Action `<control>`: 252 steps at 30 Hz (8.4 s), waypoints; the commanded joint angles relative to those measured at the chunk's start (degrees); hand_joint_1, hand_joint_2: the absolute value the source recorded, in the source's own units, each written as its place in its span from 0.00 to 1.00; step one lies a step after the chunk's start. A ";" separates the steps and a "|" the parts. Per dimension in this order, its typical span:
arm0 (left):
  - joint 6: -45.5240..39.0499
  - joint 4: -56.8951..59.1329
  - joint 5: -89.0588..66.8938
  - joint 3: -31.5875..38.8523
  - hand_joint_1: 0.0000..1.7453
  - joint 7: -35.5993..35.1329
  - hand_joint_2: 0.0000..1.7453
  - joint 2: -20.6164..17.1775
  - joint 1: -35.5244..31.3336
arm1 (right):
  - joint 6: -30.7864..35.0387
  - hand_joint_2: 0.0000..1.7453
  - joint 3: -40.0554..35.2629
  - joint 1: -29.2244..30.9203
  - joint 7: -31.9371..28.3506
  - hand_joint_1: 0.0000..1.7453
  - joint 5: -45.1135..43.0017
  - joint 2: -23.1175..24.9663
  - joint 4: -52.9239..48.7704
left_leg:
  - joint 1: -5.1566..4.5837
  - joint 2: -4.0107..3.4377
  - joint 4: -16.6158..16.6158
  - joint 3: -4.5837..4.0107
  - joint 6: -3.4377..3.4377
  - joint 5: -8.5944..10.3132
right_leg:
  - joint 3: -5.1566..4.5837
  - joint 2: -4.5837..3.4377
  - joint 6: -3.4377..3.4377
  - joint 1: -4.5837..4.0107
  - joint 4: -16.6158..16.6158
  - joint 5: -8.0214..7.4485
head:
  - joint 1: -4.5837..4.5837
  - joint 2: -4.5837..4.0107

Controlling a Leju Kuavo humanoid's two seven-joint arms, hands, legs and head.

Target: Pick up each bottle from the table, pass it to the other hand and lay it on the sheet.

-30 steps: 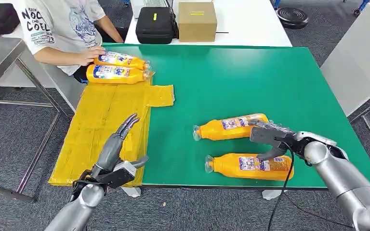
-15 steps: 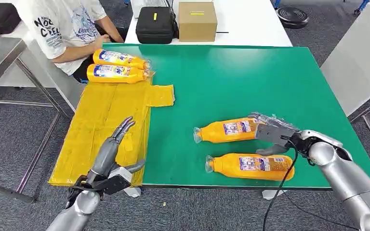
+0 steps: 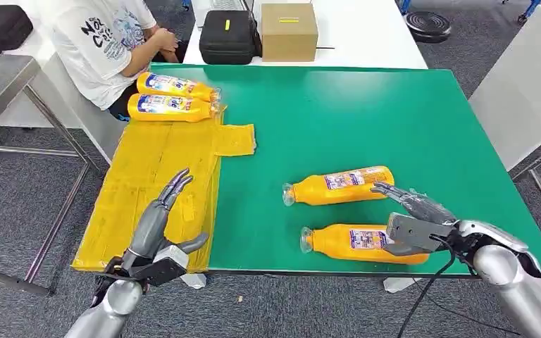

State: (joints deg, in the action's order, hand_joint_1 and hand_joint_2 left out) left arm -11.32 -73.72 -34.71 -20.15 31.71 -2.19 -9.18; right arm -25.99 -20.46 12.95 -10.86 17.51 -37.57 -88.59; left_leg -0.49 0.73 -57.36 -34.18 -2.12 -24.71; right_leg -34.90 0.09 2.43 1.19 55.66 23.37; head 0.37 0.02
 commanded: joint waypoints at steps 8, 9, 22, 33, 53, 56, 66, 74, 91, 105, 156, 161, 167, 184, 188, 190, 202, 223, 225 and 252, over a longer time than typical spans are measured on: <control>0.70 2.01 1.59 -0.12 0.00 -1.25 1.00 -1.60 -1.99 | 1.85 1.00 6.42 -15.31 2.50 0.00 3.98 0.20 -10.28 | 0.21 0.17 0.03 0.49 0.24 -0.23 | 0.57 0.22 -0.22 -0.23 -0.11 0.26 | 0.02 0.00; 0.71 2.03 1.60 -0.22 0.00 -1.24 1.00 -1.48 -1.87 | 1.97 1.00 6.44 -15.53 2.50 0.00 4.15 0.40 -10.29 | 0.14 0.16 0.04 0.25 0.15 -0.10 | 0.30 0.17 -0.13 -0.15 -0.10 0.13 | 0.04 0.00; 1.54 4.95 2.27 -0.49 0.00 -1.14 1.00 -0.52 -3.36 | -0.25 1.00 7.20 -10.73 4.35 0.00 5.56 2.53 -2.43 | 0.14 -0.15 0.03 0.27 0.15 -0.11 | 0.28 -0.06 -0.14 -0.15 -0.12 0.06 | 0.02 0.00; 1.84 6.06 3.11 -0.65 0.00 -0.76 1.00 -0.31 -4.03 | -0.31 1.00 6.78 -8.39 4.21 0.00 5.65 2.56 0.35 | 0.09 -0.20 0.03 0.25 0.12 -0.10 | 0.23 -0.09 -0.11 -0.11 -0.09 0.05 | 0.02 0.00; 2.53 6.64 3.14 -1.16 0.00 -0.18 1.00 0.39 -3.68 | -0.04 1.00 4.24 -9.41 4.41 0.00 10.67 6.89 5.65 | 0.15 -0.20 0.05 0.31 0.15 -0.12 | 0.31 -0.10 -0.13 -0.16 -0.15 0.04 | 0.02 0.00; 2.39 6.78 2.83 -0.95 0.00 -0.42 1.00 0.38 -3.51 | -0.05 1.00 3.07 -7.38 4.27 0.00 10.92 7.20 7.69 | 0.15 -0.23 0.06 0.33 0.15 -0.12 | 0.33 -0.11 -0.14 -0.17 -0.16 0.04 | 0.02 0.00; 1.96 6.82 2.75 -0.38 0.00 -0.27 1.00 -0.28 -2.87 | 0.08 1.00 0.00 -1.68 3.11 0.00 10.99 8.44 13.27 | 0.10 -0.34 0.09 0.28 0.12 -0.10 | 0.25 -0.23 -0.11 -0.11 -0.13 0.01 | 0.02 0.00; 1.72 5.62 2.91 -0.58 0.00 -0.22 1.00 -0.49 -2.10 | -0.70 1.00 -2.22 3.12 1.83 0.00 10.32 8.14 16.37 | 0.10 -0.42 0.01 0.28 0.14 -0.15 | 0.23 -0.31 -0.13 -0.11 -0.07 0.03 | 0.02 0.00; 2.16 6.75 2.92 -1.13 0.00 -0.29 1.00 -0.31 -3.21 | -1.61 1.00 -4.40 5.89 1.04 0.00 9.37 7.70 19.53 | 0.06 -0.28 0.03 0.20 0.11 -0.09 | 0.18 -0.17 -0.10 -0.07 -0.06 0.02 | 0.02 0.00; 2.69 7.42 3.32 -2.11 0.00 -0.47 1.00 0.12 -4.56 | -1.17 1.00 -5.80 3.65 1.50 1.00 7.61 6.12 17.51 | 0.10 -0.15 0.01 0.25 0.11 -0.09 | 0.24 -0.05 -0.11 -0.11 -0.07 0.06 | 0.02 0.00; 26.48 0.69 42.60 8.19 0.00 -4.94 1.00 6.43 -0.85 | 25.12 1.00 7.09 2.26 -19.67 1.00 13.10 41.84 16.06 | 0.18 -0.38 0.00 0.21 0.15 -0.07 | 0.16 -0.25 -0.16 -0.18 0.01 0.03 | -0.02 0.00; 30.30 1.56 48.25 8.68 0.00 -6.56 1.00 6.79 -1.04 | 24.91 1.00 6.97 3.21 -19.68 1.00 13.24 41.95 17.34 | 0.15 -0.24 0.03 0.10 0.09 0.02 | 0.06 -0.11 -0.11 -0.16 0.00 0.00 | -0.02 0.00; 36.65 2.05 58.89 6.61 0.00 -8.93 1.00 5.60 -1.49 | 24.63 1.00 4.44 3.95 -23.54 1.00 12.25 43.52 25.61 | 0.17 -0.23 0.06 0.20 0.11 0.01 | 0.16 -0.11 -0.11 -0.17 -0.03 0.02 | 0.00 0.00; 38.44 8.70 59.61 0.74 0.00 -9.51 1.00 6.88 -4.29 | 24.59 1.00 -2.20 5.23 -28.76 1.00 8.08 47.81 32.70 | 0.13 -0.18 0.05 0.12 0.10 0.04 | 0.07 -0.06 -0.10 -0.13 0.00 0.02 | -0.02 0.00; 38.58 9.79 59.34 -0.08 0.00 -9.56 1.00 7.33 -5.43 | 24.73 1.00 -2.76 5.74 -28.94 1.00 7.18 48.49 33.23 | 0.18 -0.23 0.02 0.25 0.16 -0.04 | 0.21 -0.09 -0.15 -0.18 0.02 0.08 | -0.02 0.00; 38.76 10.16 59.39 -0.29 0.00 -9.34 1.00 7.49 -5.85 | 24.78 1.00 -2.84 5.82 -28.85 1.00 6.66 48.56 33.26 | 0.13 -0.13 0.03 0.09 0.10 0.04 | 0.06 -0.01 -0.10 -0.13 0.02 0.03 | 0.00 0.00; 39.50 7.99 59.59 -0.38 0.00 -8.81 1.00 7.22 -4.90 | 24.83 1.00 -3.09 8.80 -27.78 1.00 6.80 49.53 40.97 | 0.19 -0.21 0.03 0.30 0.18 -0.05 | 0.26 -0.07 -0.17 -0.20 0.01 0.09 | -0.02 0.00; 39.88 8.47 58.63 -0.82 0.00 -8.94 1.00 7.20 -4.60 | 22.89 1.00 -5.28 10.16 -28.77 1.00 7.60 51.27 45.51 | 0.18 -0.22 0.02 0.23 0.15 -0.04 | 0.19 -0.09 -0.15 -0.18 0.02 0.08 | 0.00 0.00; 39.78 8.86 58.40 -0.91 0.00 -8.86 1.00 7.27 -4.87 | 22.39 1.00 -5.90 10.43 -28.89 1.00 7.67 51.70 46.09 | 0.15 -0.22 0.03 0.15 0.13 0.00 | 0.11 -0.10 -0.12 -0.15 0.02 0.05 | -0.02 0.00; 37.76 9.85 55.09 -1.50 0.00 -7.37 1.00 6.41 -5.23 | 20.08 1.00 -8.55 12.37 -29.14 1.00 7.04 52.60 48.81 | 0.16 -0.17 0.01 0.18 0.14 -0.01 | 0.14 -0.04 -0.14 -0.16 0.04 0.08 | -0.02 0.00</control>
State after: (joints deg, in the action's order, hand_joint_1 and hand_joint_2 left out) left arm 26.25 -67.76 20.98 -18.21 24.50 4.94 -11.52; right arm -4.63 -25.27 22.67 -40.02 24.35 14.25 -44.65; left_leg -0.41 0.58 -57.34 -34.21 -2.10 -24.63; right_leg -34.98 0.03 2.39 1.12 55.71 23.36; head 0.35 0.02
